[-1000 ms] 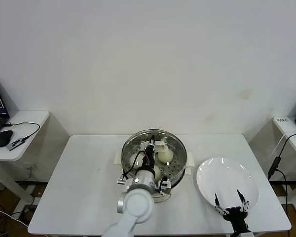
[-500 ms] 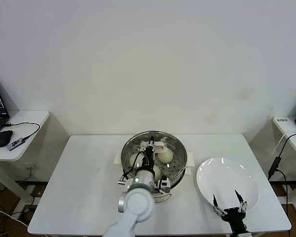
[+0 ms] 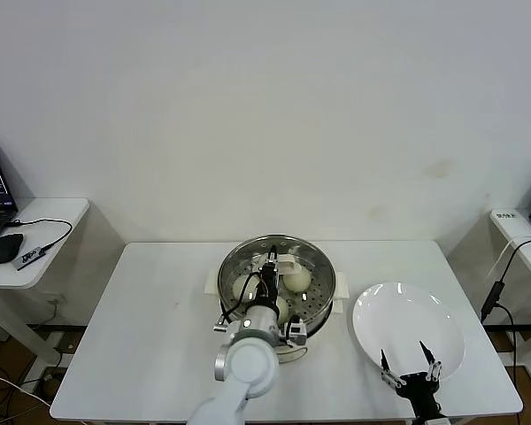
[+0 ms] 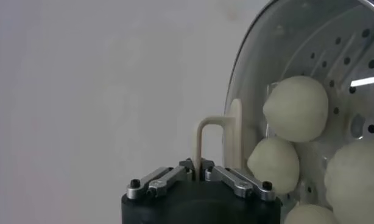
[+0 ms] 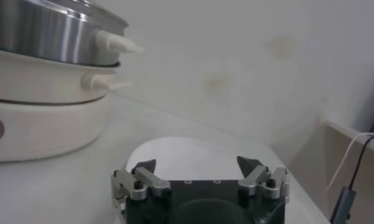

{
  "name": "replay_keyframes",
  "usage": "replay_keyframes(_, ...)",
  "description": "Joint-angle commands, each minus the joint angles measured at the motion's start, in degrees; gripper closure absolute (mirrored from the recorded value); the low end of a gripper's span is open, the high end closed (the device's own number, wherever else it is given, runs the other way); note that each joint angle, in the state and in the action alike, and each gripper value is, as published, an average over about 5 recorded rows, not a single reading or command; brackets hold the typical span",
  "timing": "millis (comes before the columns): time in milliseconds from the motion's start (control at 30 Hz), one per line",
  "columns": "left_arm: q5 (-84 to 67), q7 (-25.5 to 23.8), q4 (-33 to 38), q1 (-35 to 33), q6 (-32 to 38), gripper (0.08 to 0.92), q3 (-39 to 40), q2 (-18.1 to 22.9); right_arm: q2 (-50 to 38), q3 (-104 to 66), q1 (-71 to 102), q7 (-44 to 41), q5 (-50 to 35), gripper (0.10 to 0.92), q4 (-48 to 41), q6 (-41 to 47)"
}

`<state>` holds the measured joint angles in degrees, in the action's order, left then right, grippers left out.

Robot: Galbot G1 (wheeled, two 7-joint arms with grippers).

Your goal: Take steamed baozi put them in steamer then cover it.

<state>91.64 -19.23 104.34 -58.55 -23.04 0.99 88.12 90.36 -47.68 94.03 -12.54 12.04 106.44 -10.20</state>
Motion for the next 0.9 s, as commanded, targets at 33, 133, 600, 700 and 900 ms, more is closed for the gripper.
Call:
replay_keyframes(33,-0.01,1.09,0.26,-0.67,0.47,0.858,-0.29,-0.03,0.01,0.12,0.04,-0.07,0.13,0.203,0.17,-0.04)
replay_keyframes(133,-0.02,1.43,0.93,-1.08,0.75,0.825,-0.4,-0.36,0.02,0.29,0.09,-0.07,0.23,0.203,0.22,-0.07)
replay_keyframes(600,-3.48,2.62,8.25,-5.11,1.07,0.425,0.14,-3.87,0.04,0.8,0.48,-0.07,0.64,0.203,0.61,-0.09)
replay_keyframes(700,-5.82,3.17,11.78,-7.54,1.25,0.338,0.2,-5.81,0.04,0.77,0.48,-0.06,0.62,0.203,0.63,-0.05)
replay_keyframes(900,-14.68,8.83,22.21,-15.76,4.55,0.196,-1.83,-10.62,0.02,0.51,0.57,-0.07,0.5,0.203,0.57,-0.11)
